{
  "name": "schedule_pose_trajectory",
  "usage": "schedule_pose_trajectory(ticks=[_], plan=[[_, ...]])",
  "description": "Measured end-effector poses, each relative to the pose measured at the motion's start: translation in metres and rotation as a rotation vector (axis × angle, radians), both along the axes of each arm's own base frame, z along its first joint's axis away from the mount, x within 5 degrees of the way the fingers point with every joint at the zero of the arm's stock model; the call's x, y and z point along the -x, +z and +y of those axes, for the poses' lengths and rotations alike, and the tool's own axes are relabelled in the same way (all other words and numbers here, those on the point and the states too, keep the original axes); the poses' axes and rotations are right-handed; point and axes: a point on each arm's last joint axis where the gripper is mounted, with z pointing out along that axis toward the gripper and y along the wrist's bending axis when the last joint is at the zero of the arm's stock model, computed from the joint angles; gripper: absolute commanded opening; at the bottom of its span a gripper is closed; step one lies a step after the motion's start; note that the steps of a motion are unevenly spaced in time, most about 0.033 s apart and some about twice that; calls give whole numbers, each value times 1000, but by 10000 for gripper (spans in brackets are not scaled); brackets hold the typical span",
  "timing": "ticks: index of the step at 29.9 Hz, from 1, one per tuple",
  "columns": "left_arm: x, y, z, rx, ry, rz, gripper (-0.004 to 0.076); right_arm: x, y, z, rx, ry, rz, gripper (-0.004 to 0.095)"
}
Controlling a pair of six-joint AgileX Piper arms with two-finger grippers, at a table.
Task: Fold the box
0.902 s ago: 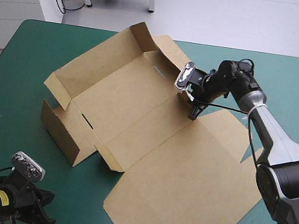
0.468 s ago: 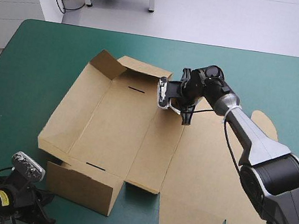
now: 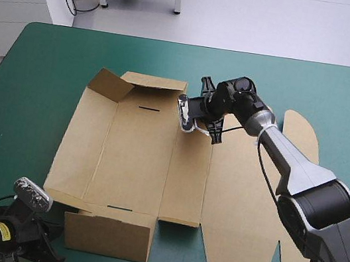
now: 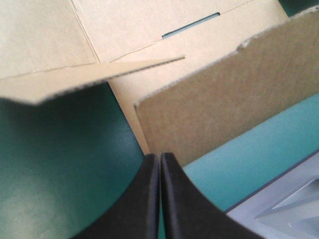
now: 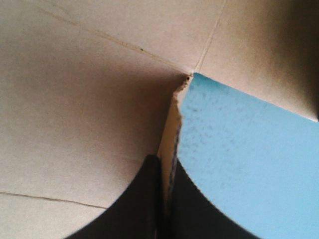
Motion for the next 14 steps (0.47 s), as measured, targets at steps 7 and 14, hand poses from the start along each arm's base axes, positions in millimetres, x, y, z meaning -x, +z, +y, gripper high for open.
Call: schedule_pose_trajectory(ticks=[7, 14], plan=[[0, 0, 0, 0, 0, 0, -8, 8, 3, 21, -9, 84, -60, -19], [0, 0, 0, 0, 0, 0, -8, 7, 0, 26, -78, 52, -36, 4]])
